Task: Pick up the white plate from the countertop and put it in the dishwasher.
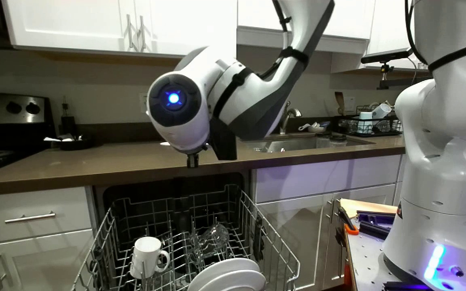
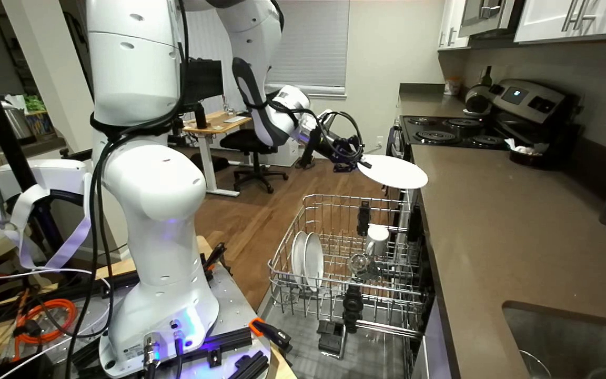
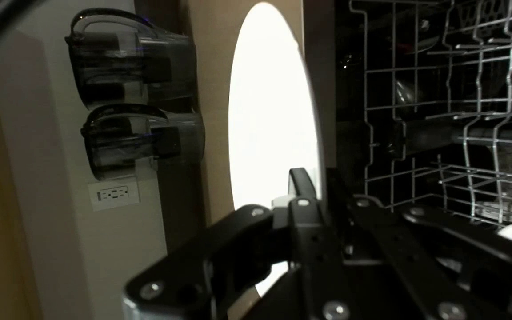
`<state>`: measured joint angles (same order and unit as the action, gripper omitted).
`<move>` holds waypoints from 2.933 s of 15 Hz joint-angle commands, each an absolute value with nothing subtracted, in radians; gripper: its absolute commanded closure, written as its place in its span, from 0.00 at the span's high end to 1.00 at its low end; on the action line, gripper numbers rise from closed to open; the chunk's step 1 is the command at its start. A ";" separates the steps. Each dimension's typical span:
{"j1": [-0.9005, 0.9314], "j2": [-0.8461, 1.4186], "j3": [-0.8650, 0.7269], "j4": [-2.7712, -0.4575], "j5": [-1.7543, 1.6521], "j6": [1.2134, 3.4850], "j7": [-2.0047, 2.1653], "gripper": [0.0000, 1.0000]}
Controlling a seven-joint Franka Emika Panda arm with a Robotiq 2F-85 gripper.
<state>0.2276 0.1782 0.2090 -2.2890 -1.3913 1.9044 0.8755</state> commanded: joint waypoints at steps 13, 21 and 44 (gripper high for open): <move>0.233 -0.345 0.123 -2.528 -0.565 2.275 0.162 0.07; 0.228 -0.318 0.092 -2.570 -0.229 2.244 -0.120 0.07; 0.187 -0.093 0.015 -2.490 0.051 2.216 -0.565 0.07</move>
